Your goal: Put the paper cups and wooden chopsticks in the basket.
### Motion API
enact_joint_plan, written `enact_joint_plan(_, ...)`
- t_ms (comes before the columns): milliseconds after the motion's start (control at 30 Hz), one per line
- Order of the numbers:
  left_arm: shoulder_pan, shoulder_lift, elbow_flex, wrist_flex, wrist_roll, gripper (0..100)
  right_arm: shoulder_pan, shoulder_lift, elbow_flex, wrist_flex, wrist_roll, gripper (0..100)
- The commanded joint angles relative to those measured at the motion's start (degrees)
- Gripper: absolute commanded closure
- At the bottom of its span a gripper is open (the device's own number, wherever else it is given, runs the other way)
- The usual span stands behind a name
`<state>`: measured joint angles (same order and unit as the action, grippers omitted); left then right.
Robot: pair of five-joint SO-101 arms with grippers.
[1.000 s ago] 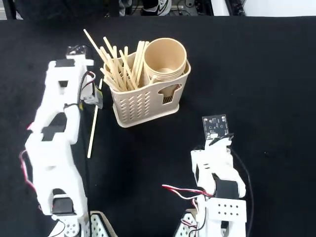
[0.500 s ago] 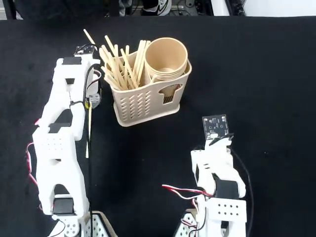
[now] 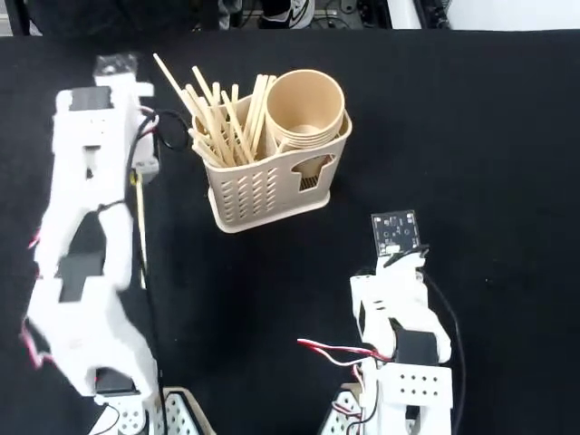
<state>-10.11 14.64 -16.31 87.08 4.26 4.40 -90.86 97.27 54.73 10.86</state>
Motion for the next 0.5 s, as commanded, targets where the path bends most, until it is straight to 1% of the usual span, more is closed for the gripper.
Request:
enact_joint_plan(0,0.8,-22.3,15.0,-8.4,3.3,97,-0.5,-0.6,-0.1,0.2,0.3,98.6)
enact_joint_plan(133,2.9,-42.7,38.7,-26.9,3.3,97,-0.6,-0.6,-0.1,0.2,0.3,98.6)
enact_joint_plan(267,2.5,-62.0,57.3,-48.0,3.4,97,-0.5,-0.6,-0.1,0.2,0.3,98.6)
enact_joint_plan(367,2.9,-74.6,66.7,-62.0,3.4,97,-0.5,-0.6,-0.1,0.2,0.3,98.6)
enact_joint_plan(467,3.0,-84.8,70.0,-71.9,3.4,97,-0.5,-0.6,-0.1,0.2,0.3,98.6)
